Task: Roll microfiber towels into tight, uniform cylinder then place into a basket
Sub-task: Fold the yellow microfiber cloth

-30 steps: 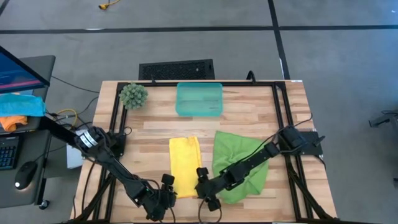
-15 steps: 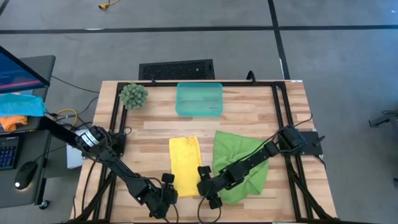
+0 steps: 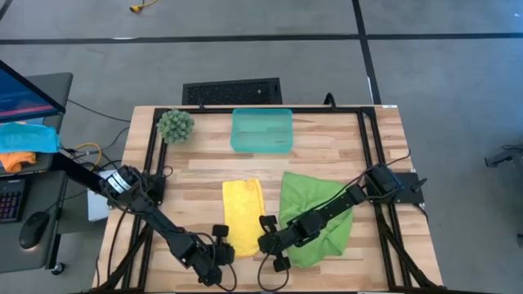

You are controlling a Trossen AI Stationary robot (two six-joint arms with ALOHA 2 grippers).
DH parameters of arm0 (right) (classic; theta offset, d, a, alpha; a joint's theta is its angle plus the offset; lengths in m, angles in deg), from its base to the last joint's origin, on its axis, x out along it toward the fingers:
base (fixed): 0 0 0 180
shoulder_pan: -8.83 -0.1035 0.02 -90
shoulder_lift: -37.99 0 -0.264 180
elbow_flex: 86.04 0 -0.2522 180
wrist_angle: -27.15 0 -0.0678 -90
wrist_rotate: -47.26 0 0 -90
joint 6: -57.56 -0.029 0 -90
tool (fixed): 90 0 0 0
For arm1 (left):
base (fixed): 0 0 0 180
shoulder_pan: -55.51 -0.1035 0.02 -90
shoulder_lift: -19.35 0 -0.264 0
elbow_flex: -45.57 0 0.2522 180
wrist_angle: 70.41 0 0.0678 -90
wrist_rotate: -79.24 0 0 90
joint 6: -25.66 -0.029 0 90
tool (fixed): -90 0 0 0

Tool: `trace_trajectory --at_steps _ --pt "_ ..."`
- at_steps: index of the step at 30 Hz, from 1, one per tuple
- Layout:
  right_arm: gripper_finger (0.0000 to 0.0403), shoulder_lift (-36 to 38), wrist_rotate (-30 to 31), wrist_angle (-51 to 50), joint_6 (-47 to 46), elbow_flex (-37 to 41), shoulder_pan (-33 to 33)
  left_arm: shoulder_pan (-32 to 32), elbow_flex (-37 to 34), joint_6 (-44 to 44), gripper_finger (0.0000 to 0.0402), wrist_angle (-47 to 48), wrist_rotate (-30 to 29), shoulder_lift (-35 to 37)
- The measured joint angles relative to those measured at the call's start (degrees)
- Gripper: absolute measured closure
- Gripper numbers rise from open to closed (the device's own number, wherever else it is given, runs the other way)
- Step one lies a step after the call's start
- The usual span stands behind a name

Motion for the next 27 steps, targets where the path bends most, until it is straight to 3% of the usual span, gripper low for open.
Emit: trace_trajectory --at_steps 9,15,20,27 --pt "0.0368 -0.33 0.14 -8.94 -0.21 -6.67 -1.26 1.66 -0.17 3.65 0.0400 2.53 -1.24 3.75" --pt "0.0394 -0.33 7.42 -19.24 -0.14 -13.11 -3.68 3.31 -0.13 4.42 0.0401 4.19 -4.41 7.85" --pt "0.0382 -0.31 14.84 -27.44 -1.13 -18.77 -6.18 4.61 0.44 5.80 0.0401 5.16 -6.65 10.99" --pt "0.0391 -0.20 22.06 -32.59 -1.59 -23.95 -8.72 6.41 8.91 6.24 0.0401 15.97 -9.97 11.19"
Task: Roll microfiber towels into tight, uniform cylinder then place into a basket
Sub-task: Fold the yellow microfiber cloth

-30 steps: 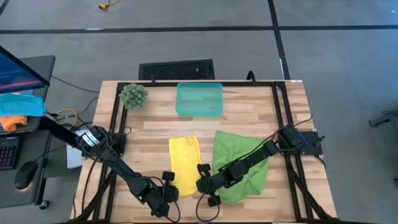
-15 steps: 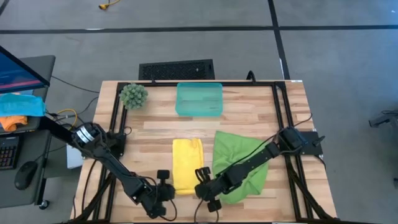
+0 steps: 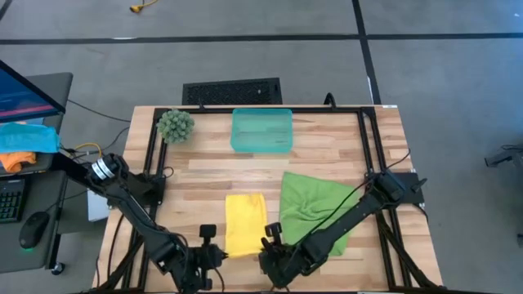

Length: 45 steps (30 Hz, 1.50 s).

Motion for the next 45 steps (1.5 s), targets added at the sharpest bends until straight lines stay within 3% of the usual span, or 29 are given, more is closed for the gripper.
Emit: trace_trajectory --at_steps 5,13,18,24,45 --pt "0.0392 0.00 3.04 -0.45 0.02 -0.12 0.74 0.08 2.85 2.68 0.0401 10.09 -4.97 -0.02" --pt "0.0384 0.00 5.88 -1.49 -0.11 -0.12 6.32 -3.81 -1.37 12.19 0.0401 18.12 -4.96 -0.11" --pt "0.0396 0.11 5.89 0.22 -2.81 3.17 9.78 -6.67 -3.77 14.49 0.0401 20.40 -5.13 -0.11" --pt "0.0380 0.04 5.89 4.49 -4.36 8.11 12.65 -10.93 -5.19 14.09 0.0401 21.38 -5.09 -0.11" --pt "0.0396 0.04 6.16 3.75 -10.55 11.14 14.69 -19.76 -5.19 9.65 0.0401 20.85 -2.41 -0.09"
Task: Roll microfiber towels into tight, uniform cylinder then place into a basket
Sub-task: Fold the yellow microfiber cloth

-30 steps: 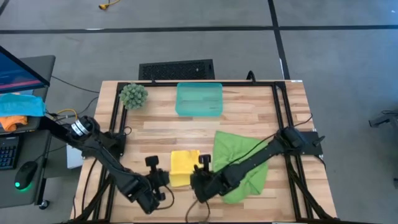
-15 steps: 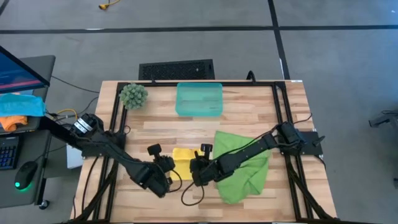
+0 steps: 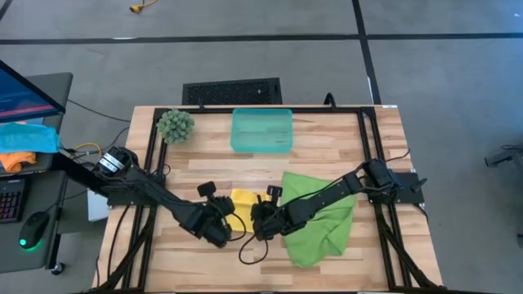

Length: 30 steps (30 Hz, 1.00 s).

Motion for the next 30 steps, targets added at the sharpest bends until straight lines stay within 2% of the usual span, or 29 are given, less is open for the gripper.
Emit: trace_trajectory --at_steps 5,13,18,25,30 --pt "0.0383 0.00 -0.02 -0.13 -0.89 0.00 0.02 -0.35 0.02 -0.05 0.0401 0.07 0.12 0.00" --pt "0.0394 0.00 -0.56 -0.68 -2.06 0.00 -0.13 -0.34 0.02 -3.23 0.0398 -2.38 4.61 0.00" --pt "0.0381 0.00 -1.44 -2.67 -3.72 0.13 -0.15 -0.34 -0.02 -4.20 0.0361 -2.55 5.55 0.00" --pt "0.0396 0.00 -1.37 -4.37 -5.42 0.13 0.32 -0.31 -0.02 -5.16 0.0294 -2.63 5.34 0.00" --pt "0.0374 0.00 -1.39 -3.78 -6.19 0.11 0.63 -0.31 -0.02 -3.20 0.0273 -4.53 5.44 0.00"
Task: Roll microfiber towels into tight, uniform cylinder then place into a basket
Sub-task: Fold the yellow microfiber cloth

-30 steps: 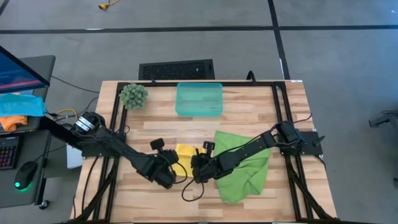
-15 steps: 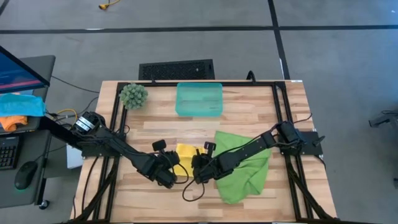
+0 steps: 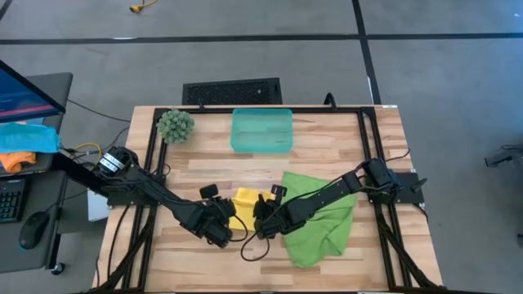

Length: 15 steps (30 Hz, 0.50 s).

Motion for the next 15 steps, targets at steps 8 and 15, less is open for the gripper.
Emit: trace_trajectory --at_steps 8,15 --pt "0.0363 0.00 -2.31 0.03 -0.31 0.00 0.00 1.23 0.00 -7.49 0.0277 -7.78 0.01 0.00" --pt "0.0354 0.00 -4.70 0.07 -0.71 -0.02 0.00 1.60 0.00 -10.49 0.0287 -11.20 -0.02 0.00"
